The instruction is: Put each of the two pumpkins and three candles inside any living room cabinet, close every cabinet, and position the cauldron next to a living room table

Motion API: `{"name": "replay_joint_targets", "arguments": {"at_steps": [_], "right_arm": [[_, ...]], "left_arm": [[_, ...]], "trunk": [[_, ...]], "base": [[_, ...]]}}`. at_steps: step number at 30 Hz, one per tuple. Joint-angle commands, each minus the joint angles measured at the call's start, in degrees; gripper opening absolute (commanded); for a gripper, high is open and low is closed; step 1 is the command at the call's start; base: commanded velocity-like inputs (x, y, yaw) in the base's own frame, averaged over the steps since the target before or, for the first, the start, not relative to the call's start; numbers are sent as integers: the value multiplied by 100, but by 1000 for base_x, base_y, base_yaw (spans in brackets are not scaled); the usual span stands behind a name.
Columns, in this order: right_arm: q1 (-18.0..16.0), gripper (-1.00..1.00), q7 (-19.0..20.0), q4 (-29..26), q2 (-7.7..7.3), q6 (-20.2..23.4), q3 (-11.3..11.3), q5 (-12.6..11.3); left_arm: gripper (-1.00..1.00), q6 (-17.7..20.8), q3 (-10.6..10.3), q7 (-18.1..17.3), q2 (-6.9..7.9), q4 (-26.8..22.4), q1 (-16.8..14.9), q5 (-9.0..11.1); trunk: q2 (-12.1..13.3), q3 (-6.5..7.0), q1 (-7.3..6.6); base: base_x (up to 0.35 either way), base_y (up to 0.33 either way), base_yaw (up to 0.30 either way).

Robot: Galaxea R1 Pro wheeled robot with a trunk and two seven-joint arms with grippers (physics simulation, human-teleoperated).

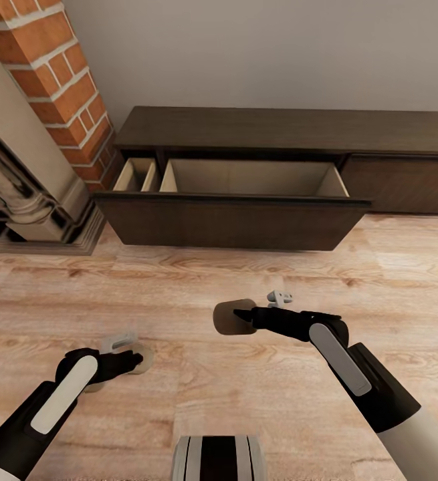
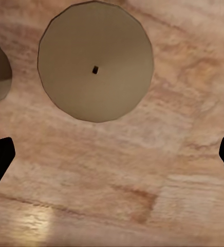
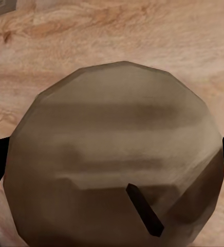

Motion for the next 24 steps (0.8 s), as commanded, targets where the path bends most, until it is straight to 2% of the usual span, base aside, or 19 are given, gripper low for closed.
{"name": "replay_joint_targets", "arguments": {"at_steps": [1,10,18,24], "right_arm": [[-5,-100,-59,-8,-4,4,10,-75],[-5,-100,-67,5,-7,4,10,-70],[-5,-100,-67,172,-4,4,3,-51],[-5,-100,-64,185,-2,4,1,-49]], "left_arm": [[100,-3,-15,60,4,-6,-4,57],[100,-7,0,60,3,-4,-4,57],[100,-12,21,60,0,-4,-4,59],[100,-12,22,60,5,-4,-4,61]], "trunk": [[-3,-27,1],[-15,-226,24],[-15,-226,24],[-15,-226,24]], "base": [[0,0,0],[0,0,0],[2,0,0],[146,0,0]]}}
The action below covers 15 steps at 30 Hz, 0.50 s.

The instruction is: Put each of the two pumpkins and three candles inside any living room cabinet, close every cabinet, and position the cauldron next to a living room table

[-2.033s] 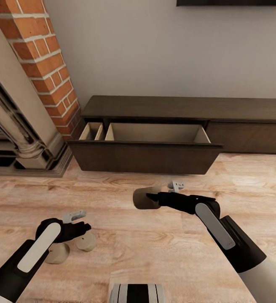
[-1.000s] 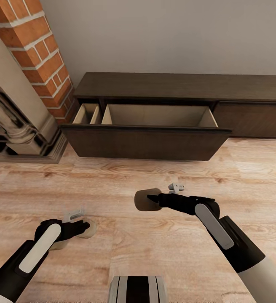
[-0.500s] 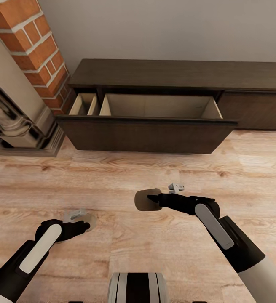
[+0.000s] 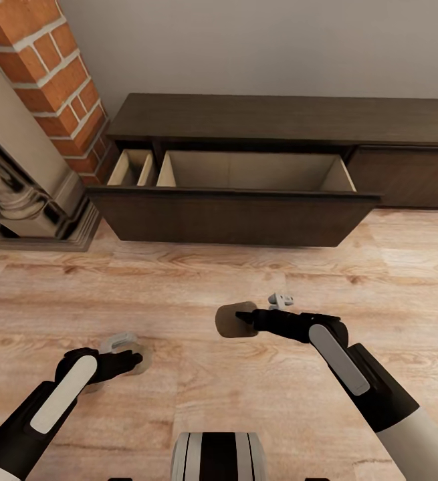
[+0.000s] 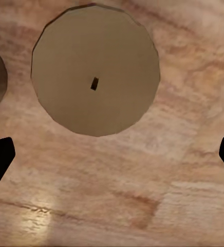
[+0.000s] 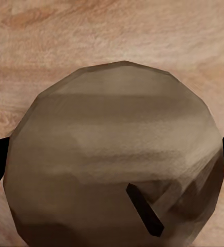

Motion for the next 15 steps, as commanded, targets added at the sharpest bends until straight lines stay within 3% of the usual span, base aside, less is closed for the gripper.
{"name": "replay_joint_targets", "arguments": {"at_steps": [1,15], "right_arm": [[-4,-100,-62,-7,-7,4,11,-69],[-4,-100,-64,-2,-5,4,10,-61]], "left_arm": [[100,-4,-12,60,5,-7,-4,57],[100,-4,-29,60,7,-7,-4,55]], "trunk": [[-2,-4,0],[-2,-4,0]], "base": [[41,0,0],[110,0,0]]}}
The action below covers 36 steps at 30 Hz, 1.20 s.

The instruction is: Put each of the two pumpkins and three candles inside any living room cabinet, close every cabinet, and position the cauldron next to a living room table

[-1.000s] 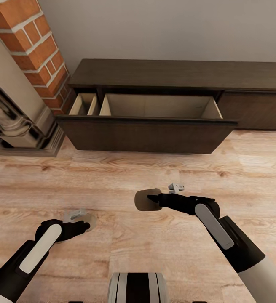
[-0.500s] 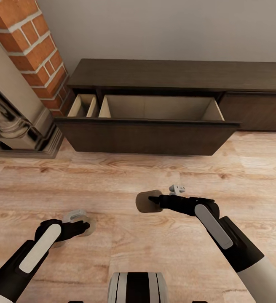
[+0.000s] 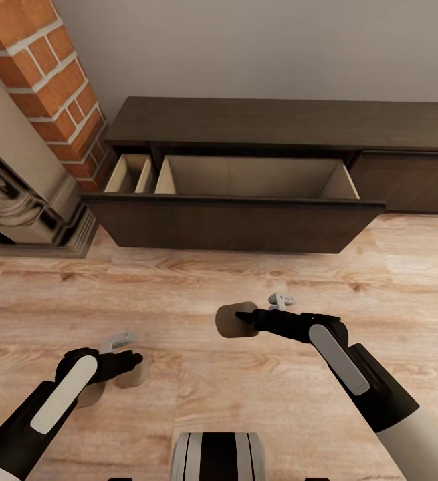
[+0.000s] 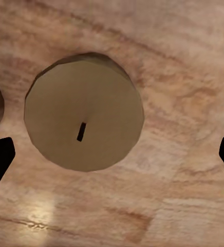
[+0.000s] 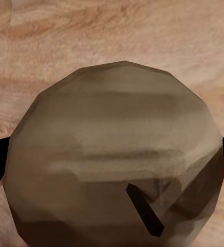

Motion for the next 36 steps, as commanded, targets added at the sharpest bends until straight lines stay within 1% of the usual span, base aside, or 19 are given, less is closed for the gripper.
{"name": "replay_joint_targets", "arguments": {"at_steps": [1,9,23,32,36], "right_arm": [[-4,-100,-61,-6,-4,4,11,-69],[-4,-100,-61,-3,-6,4,11,-69],[-4,-100,-64,-3,-3,4,11,-63],[-4,-100,-67,-3,-2,4,11,-61],[-4,-100,-69,-3,-2,4,11,-61]], "left_arm": [[100,-3,-13,60,6,-7,-4,58],[100,-3,-11,60,1,-7,-3,58],[100,-3,-15,60,1,-7,-4,60],[100,-3,-21,60,1,-7,-4,58],[100,-3,-27,60,-2,-7,-4,57]], "trunk": [[-2,-4,0],[-2,-4,0],[-2,-4,0],[-2,-4,0],[-7,-92,10]], "base": [[43,0,0],[84,43,0],[11,55,0],[0,9,0],[0,0,0]]}}
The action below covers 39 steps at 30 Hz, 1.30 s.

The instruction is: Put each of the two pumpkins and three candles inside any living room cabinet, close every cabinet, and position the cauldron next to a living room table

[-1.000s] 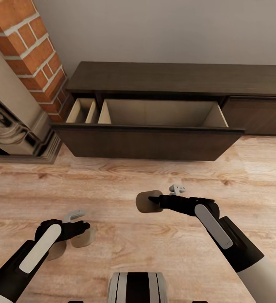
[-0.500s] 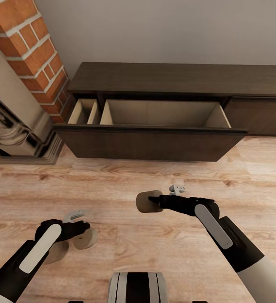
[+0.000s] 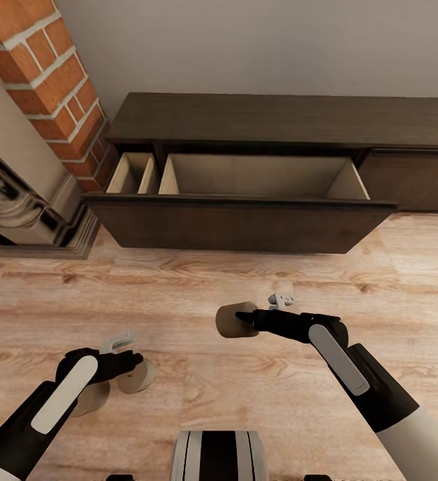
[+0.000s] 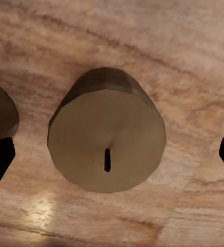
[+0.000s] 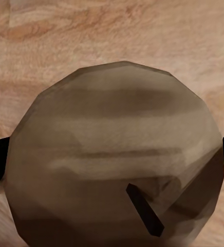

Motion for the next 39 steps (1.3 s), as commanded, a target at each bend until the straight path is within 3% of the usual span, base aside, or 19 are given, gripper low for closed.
{"name": "replay_joint_targets", "arguments": {"at_steps": [1,5,10,23,39], "right_arm": [[-5,-100,-61,-8,-5,3,11,-76],[-5,-100,-61,-8,-5,3,11,-76],[-5,-100,-61,-8,-5,3,11,-76],[-5,-100,-61,-8,-5,3,11,-51],[-5,-100,-67,-8,-5,-3,11,-58]], "left_arm": [[100,-3,-14,60,5,-7,-3,58],[100,-3,-22,60,4,-7,-4,58],[100,-3,-29,60,4,-7,-4,58],[100,-3,-33,60,4,-7,-4,58],[100,-3,-41,60,4,-7,-4,58]], "trunk": [[-3,-26,1],[-9,-115,11],[-9,-115,11],[-26,-403,45],[-34,-536,60]], "base": [[0,0,0],[0,0,0],[0,0,0],[0,0,0],[0,0,0]]}}
